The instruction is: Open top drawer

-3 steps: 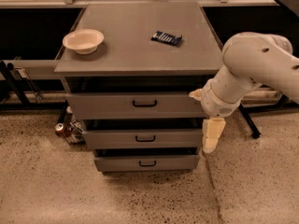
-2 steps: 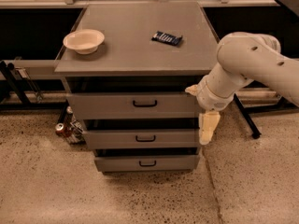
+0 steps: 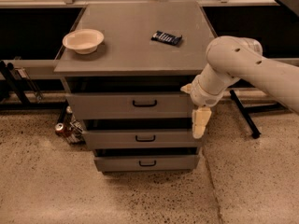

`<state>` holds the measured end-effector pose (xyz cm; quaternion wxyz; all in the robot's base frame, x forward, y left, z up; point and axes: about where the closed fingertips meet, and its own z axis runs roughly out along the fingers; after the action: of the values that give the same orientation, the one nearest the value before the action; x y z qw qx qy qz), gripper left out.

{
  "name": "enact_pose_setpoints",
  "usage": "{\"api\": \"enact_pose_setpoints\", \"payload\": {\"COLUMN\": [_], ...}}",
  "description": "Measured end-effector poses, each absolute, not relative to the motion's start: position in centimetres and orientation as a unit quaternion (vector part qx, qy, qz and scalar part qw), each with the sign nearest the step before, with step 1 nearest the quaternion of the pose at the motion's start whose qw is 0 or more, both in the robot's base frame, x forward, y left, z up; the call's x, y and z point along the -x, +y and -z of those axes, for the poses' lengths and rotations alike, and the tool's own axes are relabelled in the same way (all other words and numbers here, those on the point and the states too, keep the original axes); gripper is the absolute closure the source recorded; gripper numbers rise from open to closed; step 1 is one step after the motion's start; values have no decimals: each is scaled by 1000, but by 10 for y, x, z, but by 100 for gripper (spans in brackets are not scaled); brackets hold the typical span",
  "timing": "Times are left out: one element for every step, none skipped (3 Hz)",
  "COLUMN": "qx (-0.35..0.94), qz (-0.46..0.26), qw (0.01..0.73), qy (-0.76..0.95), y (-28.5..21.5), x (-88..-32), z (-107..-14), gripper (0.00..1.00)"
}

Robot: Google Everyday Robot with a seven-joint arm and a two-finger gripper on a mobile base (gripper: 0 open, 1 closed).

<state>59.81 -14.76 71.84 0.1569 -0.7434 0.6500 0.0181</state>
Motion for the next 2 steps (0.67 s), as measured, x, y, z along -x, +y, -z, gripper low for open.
{"api": "enact_pose_setpoints", "payload": {"qx": [737,729], "qz": [-19,-22], "qw": [151,155], "qy": [659,667], "y": [-145,-145], "x": [-616,-635], "z": [-701,-691], "gripper": [0,0]}}
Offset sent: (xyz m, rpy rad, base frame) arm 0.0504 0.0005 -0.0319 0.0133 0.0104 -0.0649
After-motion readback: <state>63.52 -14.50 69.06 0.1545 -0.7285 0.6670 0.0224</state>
